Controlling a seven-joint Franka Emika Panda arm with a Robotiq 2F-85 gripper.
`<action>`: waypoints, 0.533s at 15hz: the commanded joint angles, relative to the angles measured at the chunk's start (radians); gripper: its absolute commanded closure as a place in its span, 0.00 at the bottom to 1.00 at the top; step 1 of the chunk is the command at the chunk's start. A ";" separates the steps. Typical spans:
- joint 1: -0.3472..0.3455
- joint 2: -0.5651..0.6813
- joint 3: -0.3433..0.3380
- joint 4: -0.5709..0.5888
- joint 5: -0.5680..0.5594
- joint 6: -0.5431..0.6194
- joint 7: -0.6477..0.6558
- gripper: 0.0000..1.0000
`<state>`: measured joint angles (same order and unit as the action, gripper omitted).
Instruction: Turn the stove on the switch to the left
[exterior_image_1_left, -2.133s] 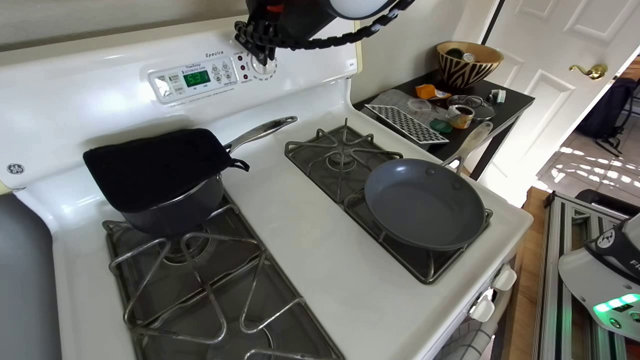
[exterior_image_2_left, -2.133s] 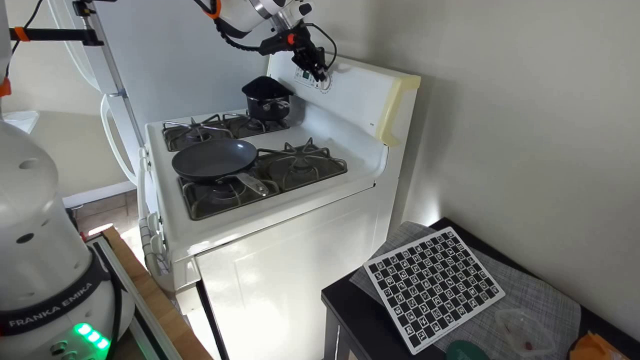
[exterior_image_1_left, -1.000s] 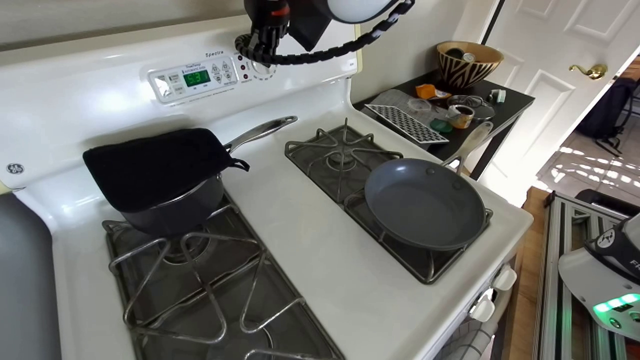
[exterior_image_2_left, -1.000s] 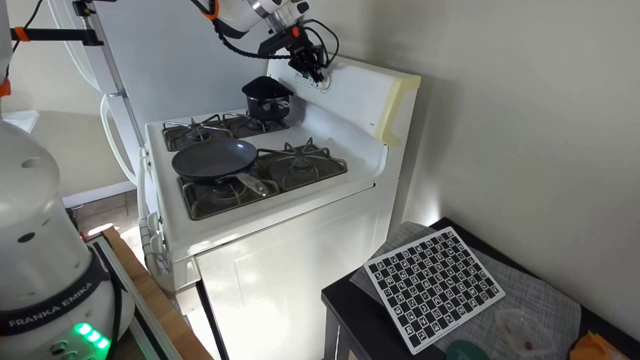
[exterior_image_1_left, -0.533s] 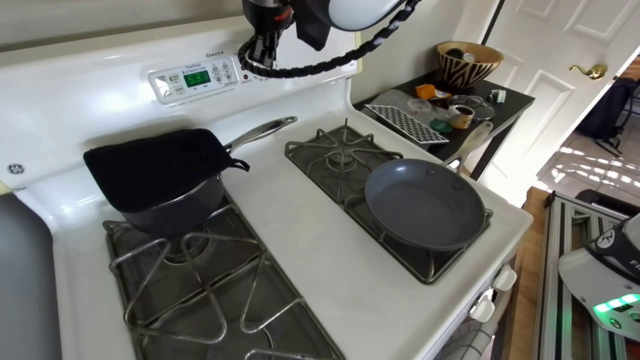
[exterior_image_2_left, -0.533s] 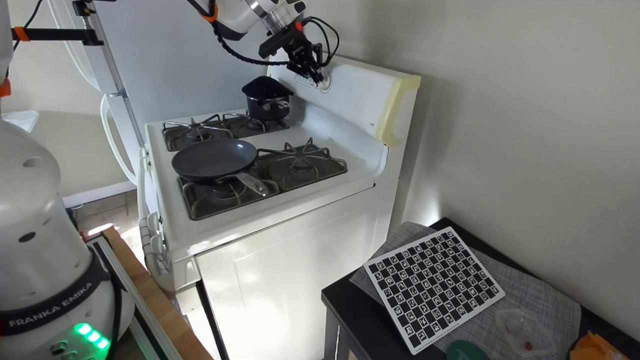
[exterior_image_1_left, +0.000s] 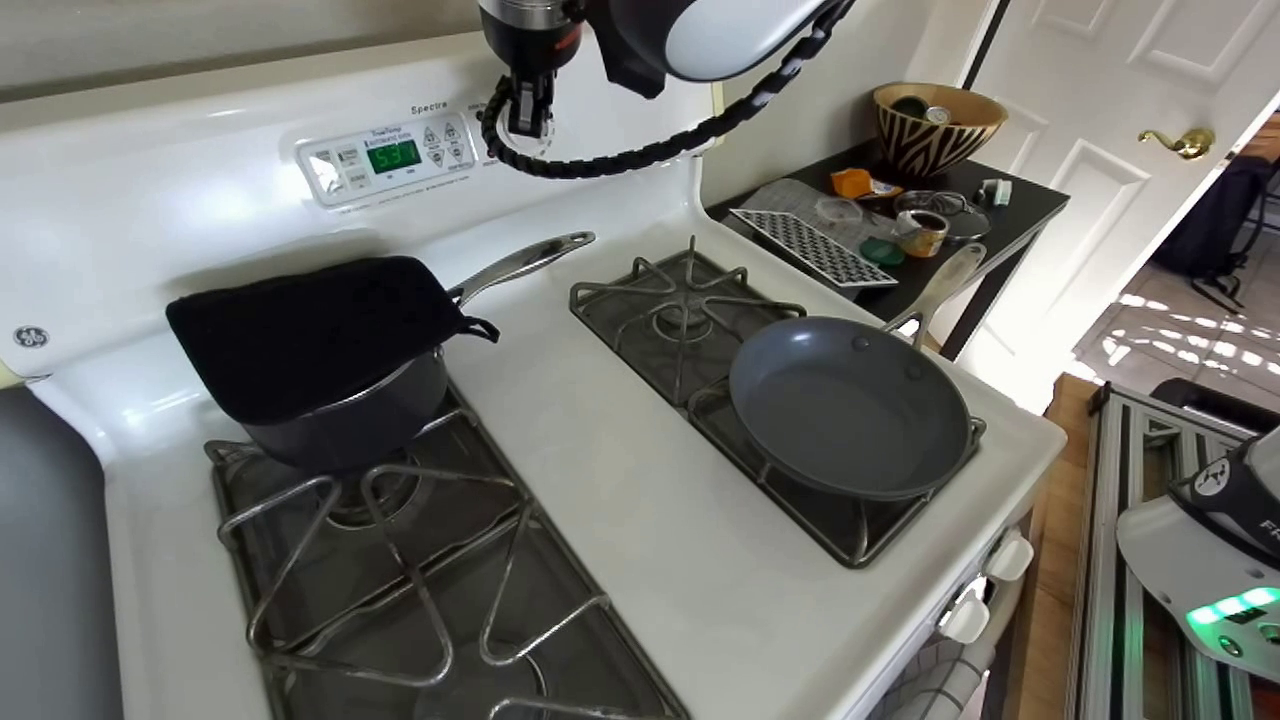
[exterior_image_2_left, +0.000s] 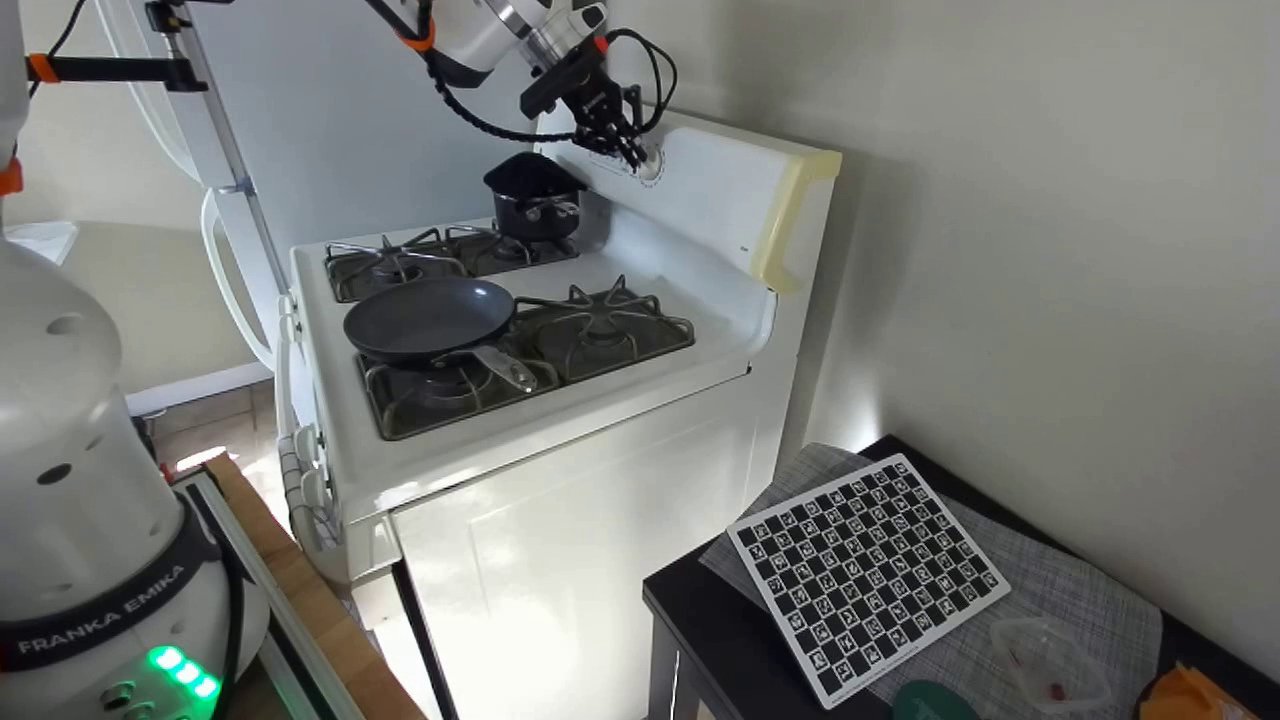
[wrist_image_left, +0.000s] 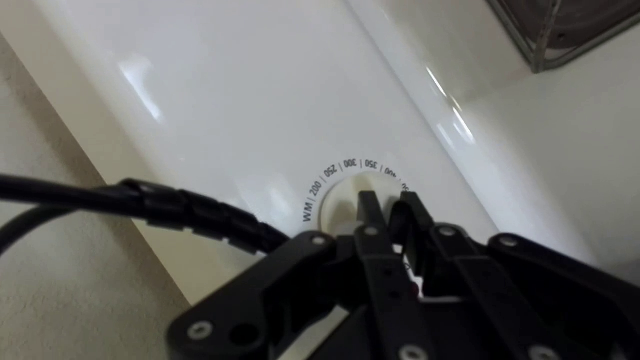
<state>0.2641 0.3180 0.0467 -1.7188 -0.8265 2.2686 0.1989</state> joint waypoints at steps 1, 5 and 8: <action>-0.006 0.027 0.004 0.003 -0.059 -0.035 -0.033 0.98; -0.007 0.031 0.012 0.002 -0.103 -0.042 -0.054 0.98; -0.008 0.033 0.017 0.000 -0.129 -0.046 -0.065 0.98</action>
<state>0.2677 0.3246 0.0621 -1.7206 -0.9078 2.2416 0.1499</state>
